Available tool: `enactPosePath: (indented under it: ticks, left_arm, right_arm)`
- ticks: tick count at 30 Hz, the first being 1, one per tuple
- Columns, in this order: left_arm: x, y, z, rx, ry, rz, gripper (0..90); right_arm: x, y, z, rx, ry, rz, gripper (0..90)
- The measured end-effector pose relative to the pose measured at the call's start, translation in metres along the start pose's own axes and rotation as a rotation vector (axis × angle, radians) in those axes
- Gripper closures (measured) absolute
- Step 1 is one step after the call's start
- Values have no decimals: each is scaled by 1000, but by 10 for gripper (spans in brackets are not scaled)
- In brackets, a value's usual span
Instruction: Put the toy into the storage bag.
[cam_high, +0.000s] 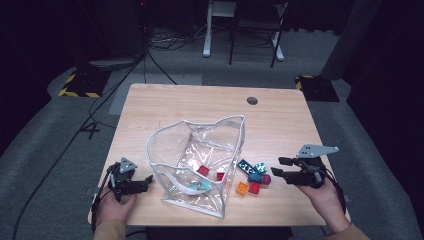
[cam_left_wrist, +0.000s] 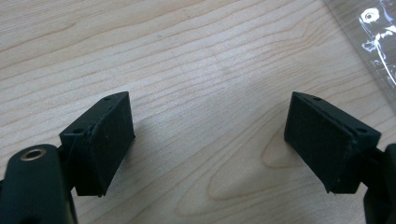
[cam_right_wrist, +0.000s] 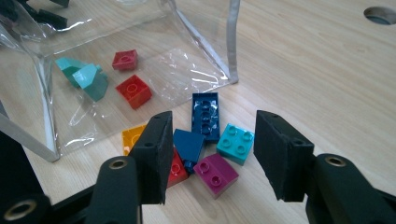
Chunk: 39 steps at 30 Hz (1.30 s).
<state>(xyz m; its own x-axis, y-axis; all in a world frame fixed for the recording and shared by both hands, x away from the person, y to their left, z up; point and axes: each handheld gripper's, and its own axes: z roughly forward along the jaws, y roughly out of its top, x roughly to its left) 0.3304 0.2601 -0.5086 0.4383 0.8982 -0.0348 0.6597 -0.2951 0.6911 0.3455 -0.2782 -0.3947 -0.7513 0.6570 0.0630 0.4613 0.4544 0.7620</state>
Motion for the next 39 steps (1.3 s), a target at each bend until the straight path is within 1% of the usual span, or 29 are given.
enactPosePath:
  ticks: [3,6,10,12,15,18,20,23,25,30,32,34,36,39]
  left_arm:
    - [0,0,0,1,0,0,162]
    - [0,0,0,0,0,0,162]
    - [0,0,0,-2,3,-1,161]
    - [0,0,0,-2,4,-2,161]
    - [0,0,0,-2,4,-2,161]
    - [0,0,0,-2,4,-3,161]
    - [0,0,0,-2,4,-2,161]
    - [0,0,0,-2,4,-2,161]
    - [0,0,0,-2,4,-2,161]
    - [0,0,0,-2,4,-2,161]
    - [0,0,0,-2,4,-2,161]
    - [0,0,0,-2,4,-2,161]
    - [0,0,0,-2,4,-2,161]
    - [0,0,0,-2,4,-4,161]
  right_arm:
    - [2,-10,7,10,4,5,478]
    - [5,-21,18,36,8,3,478]
    - [7,-32,34,80,-22,-19,481]
    - [5,-37,43,102,-22,-13,483]
    - [3,-41,52,126,-42,-15,489]
    - [-1,-45,59,140,-38,-1,490]
    - [-2,-48,64,156,-40,-3,491]
    - [-3,-50,67,169,-49,-11,491]
    - [-6,-52,66,171,-63,-17,491]
    - [-21,-56,60,172,-92,11,493]
    - [-27,-58,58,177,-113,24,494]
    - [-31,-59,57,177,-124,39,494]
    - [-33,-59,56,170,-119,39,486]
    - [-31,-57,59,168,-108,16,475]
